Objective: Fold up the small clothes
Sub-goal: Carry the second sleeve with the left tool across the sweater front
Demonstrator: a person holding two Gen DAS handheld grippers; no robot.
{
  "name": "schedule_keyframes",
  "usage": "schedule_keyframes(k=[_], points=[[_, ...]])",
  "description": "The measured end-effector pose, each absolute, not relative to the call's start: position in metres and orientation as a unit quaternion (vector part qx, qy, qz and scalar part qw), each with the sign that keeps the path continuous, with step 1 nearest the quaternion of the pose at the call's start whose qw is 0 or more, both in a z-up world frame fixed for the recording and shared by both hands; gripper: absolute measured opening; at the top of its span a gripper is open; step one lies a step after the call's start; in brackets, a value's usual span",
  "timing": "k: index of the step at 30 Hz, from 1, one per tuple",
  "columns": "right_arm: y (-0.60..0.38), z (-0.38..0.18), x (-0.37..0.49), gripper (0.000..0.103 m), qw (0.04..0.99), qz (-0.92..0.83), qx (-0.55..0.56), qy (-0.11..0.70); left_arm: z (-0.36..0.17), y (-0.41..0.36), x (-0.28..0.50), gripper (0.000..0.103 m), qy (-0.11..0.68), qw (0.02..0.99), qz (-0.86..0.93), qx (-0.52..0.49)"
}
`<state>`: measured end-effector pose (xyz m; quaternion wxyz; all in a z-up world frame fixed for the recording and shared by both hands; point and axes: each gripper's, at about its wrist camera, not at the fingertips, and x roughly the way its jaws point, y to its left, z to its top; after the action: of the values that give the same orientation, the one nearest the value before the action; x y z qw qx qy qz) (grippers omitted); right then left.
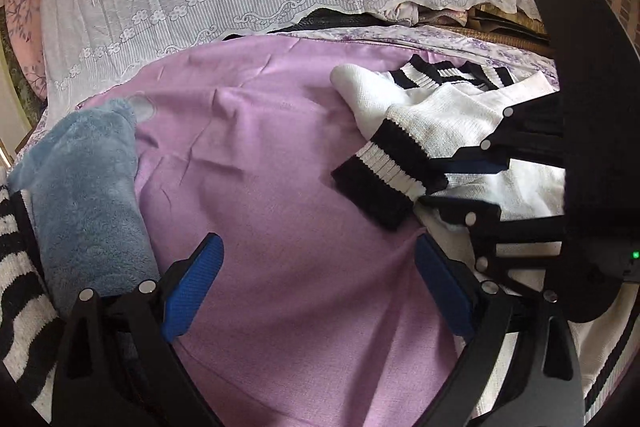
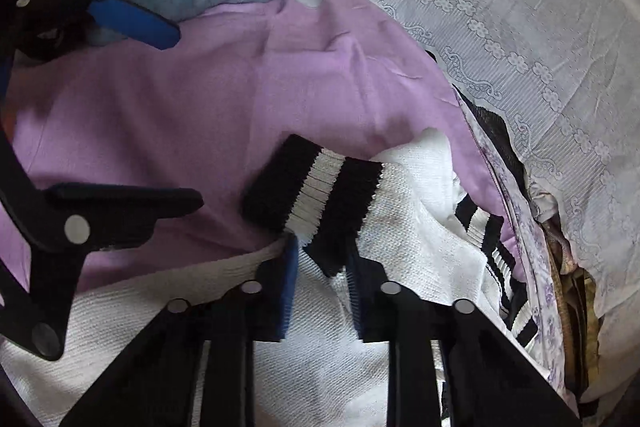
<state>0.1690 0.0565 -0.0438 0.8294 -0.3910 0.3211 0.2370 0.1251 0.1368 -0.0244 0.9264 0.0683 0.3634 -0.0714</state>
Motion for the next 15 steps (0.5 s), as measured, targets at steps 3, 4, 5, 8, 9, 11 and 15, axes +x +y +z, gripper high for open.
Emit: schedule_keyframes(k=[3,4,5,8,9,11,15], points=[[0.034,-0.017,0.177,0.000,0.861,0.250,-0.300,0.325,-0.019,0.138,0.121,0.094,0.351,0.932,-0.072,0.061],[0.018,-0.003,0.183,0.000,0.877,0.245,-0.257,0.324,-0.015,0.137,0.119,0.094,0.340,0.936,-0.073,0.058],[-0.001,0.010,0.191,0.000,0.890,0.240,-0.204,0.328,-0.009,0.135,0.118,0.094,0.329,0.940,-0.076,0.050],[-0.069,0.038,0.213,0.000,0.908,0.233,-0.027,0.348,0.006,0.116,0.127,0.094,0.330,0.937,-0.115,0.011],[-0.088,0.042,0.217,0.000,0.906,0.235,0.017,0.353,0.008,0.103,0.132,0.094,0.333,0.934,-0.126,0.014],[-0.107,0.043,0.213,0.006,0.910,0.235,0.037,0.340,0.011,0.077,0.138,0.094,0.317,0.940,-0.110,0.063],[-0.064,0.017,0.179,0.072,0.898,0.253,-0.153,0.327,0.001,0.082,0.142,0.094,0.333,0.935,-0.105,0.055]])
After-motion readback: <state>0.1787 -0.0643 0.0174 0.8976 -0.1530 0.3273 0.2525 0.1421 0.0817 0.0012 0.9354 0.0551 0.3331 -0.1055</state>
